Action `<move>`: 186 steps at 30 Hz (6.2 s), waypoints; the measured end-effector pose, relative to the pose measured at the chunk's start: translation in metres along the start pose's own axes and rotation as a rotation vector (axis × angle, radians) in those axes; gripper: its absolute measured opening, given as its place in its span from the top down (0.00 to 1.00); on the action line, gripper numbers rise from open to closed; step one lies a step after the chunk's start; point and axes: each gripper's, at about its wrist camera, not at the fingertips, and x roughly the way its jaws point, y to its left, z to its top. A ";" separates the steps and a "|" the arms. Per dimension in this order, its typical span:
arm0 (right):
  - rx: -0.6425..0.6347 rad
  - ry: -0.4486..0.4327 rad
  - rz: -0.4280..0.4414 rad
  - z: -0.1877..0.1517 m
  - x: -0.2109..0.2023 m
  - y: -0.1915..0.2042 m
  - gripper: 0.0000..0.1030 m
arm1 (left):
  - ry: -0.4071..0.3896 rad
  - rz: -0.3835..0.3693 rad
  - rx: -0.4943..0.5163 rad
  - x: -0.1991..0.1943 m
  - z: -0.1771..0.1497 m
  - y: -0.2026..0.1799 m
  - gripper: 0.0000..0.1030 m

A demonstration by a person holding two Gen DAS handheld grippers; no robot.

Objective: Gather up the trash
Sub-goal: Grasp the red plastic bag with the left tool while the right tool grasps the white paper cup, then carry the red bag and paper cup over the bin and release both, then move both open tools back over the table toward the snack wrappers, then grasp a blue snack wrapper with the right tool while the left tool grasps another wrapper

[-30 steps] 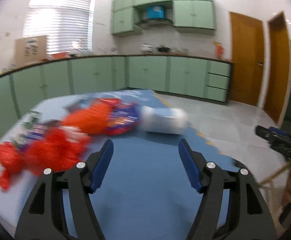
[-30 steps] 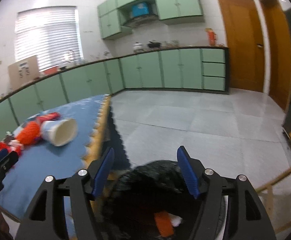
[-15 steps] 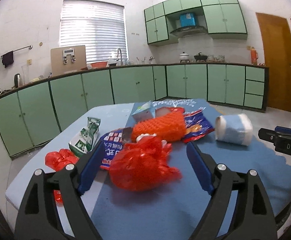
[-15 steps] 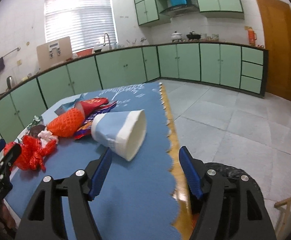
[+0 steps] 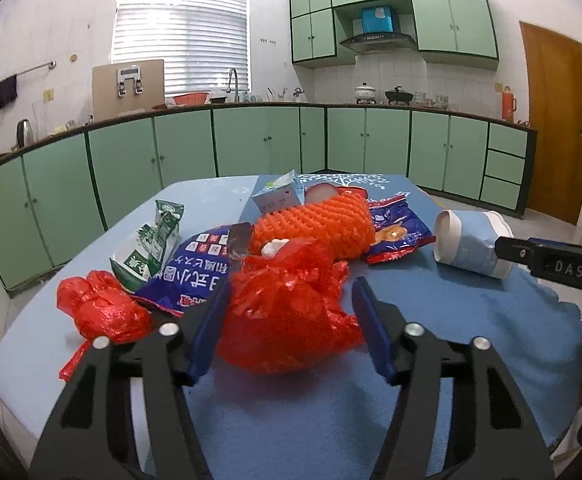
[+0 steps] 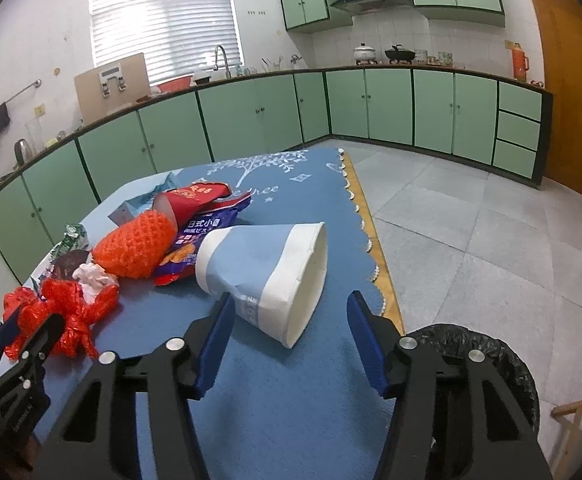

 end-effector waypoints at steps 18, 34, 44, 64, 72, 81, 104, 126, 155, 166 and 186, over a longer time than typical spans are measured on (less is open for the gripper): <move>-0.059 0.024 0.079 -0.002 0.000 0.020 0.97 | 0.019 -0.061 -0.018 -0.002 0.002 -0.004 0.85; -0.061 -0.052 0.075 -0.001 -0.038 0.020 0.97 | -0.044 -0.115 -0.028 -0.026 0.013 -0.007 0.92; -0.045 -0.088 0.042 -0.010 -0.057 0.012 0.97 | -0.103 -0.189 -0.032 -0.045 0.011 -0.013 0.93; 0.106 -0.135 -0.173 -0.035 -0.103 -0.078 0.97 | -0.114 -0.434 0.044 -0.038 0.021 -0.106 0.93; 0.167 -0.113 -0.265 -0.051 -0.108 -0.115 0.97 | -0.044 -0.534 0.079 -0.021 0.025 -0.164 0.93; 0.245 -0.062 -0.288 -0.074 -0.104 -0.148 0.97 | 0.030 -0.612 0.120 -0.003 0.016 -0.217 0.93; 0.283 -0.014 -0.326 -0.080 -0.095 -0.157 0.63 | 0.116 -0.597 0.134 0.007 0.028 -0.229 0.60; 0.113 -0.136 -0.141 0.025 -0.053 -0.040 0.36 | 0.045 -0.240 -0.007 0.037 0.094 -0.078 0.49; -0.046 0.076 -0.010 0.046 0.071 0.072 0.42 | 0.091 -0.013 -0.045 0.075 0.083 0.033 0.49; -0.096 0.155 0.049 0.042 0.086 0.083 1.00 | 0.109 -0.021 -0.059 0.083 0.078 0.035 0.49; -0.057 0.097 0.034 0.055 0.069 0.070 0.45 | 0.058 0.078 -0.120 0.068 0.094 0.087 0.45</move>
